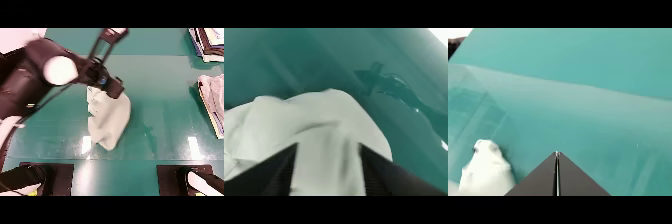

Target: Fold the shirts.

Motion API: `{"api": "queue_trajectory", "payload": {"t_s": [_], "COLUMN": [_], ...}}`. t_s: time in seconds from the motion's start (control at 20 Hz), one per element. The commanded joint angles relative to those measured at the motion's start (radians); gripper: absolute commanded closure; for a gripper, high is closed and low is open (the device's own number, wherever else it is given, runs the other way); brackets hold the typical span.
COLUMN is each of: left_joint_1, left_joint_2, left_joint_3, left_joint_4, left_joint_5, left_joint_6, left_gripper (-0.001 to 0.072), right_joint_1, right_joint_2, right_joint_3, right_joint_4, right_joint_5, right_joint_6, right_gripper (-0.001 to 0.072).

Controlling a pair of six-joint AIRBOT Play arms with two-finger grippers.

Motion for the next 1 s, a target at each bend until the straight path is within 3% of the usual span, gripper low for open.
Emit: {"api": "queue_trajectory", "payload": {"t_s": [0.0, 0.25, 0.4, 0.8, 0.95], "left_joint_1": [0.035, 0.347, 0.463, 0.440, 0.407], "left_joint_2": [-0.079, -0.109, -0.180, -0.412, -0.436], "left_joint_3": [0.003, -0.031, -0.081, -0.140, -0.141], "left_joint_4": [-0.012, -0.054, -0.256, -0.485, -0.480], "left_joint_5": [0.076, 0.038, 0.056, 0.088, 0.121], "left_joint_6": [0.025, -0.017, -0.005, 0.030, 0.030], "left_gripper": [0.0207, 0.0206, 0.0207, 0.0207, 0.0209], "right_joint_1": [-0.012, -0.012, -0.012, -0.012, -0.012], "right_joint_2": [-0.002, -0.002, -0.002, -0.002, -0.002], "right_joint_3": [-0.022, -0.093, -0.154, -0.222, -0.222], "right_joint_4": [0.000, 0.001, 0.001, 0.001, 0.001], "right_joint_5": [0.052, 0.052, 0.052, 0.046, 0.057], "right_joint_6": [0.002, 0.003, 0.006, 0.008, 0.009], "right_gripper": [0.0691, 0.0691, 0.0691, 0.0691, 0.0691]}}
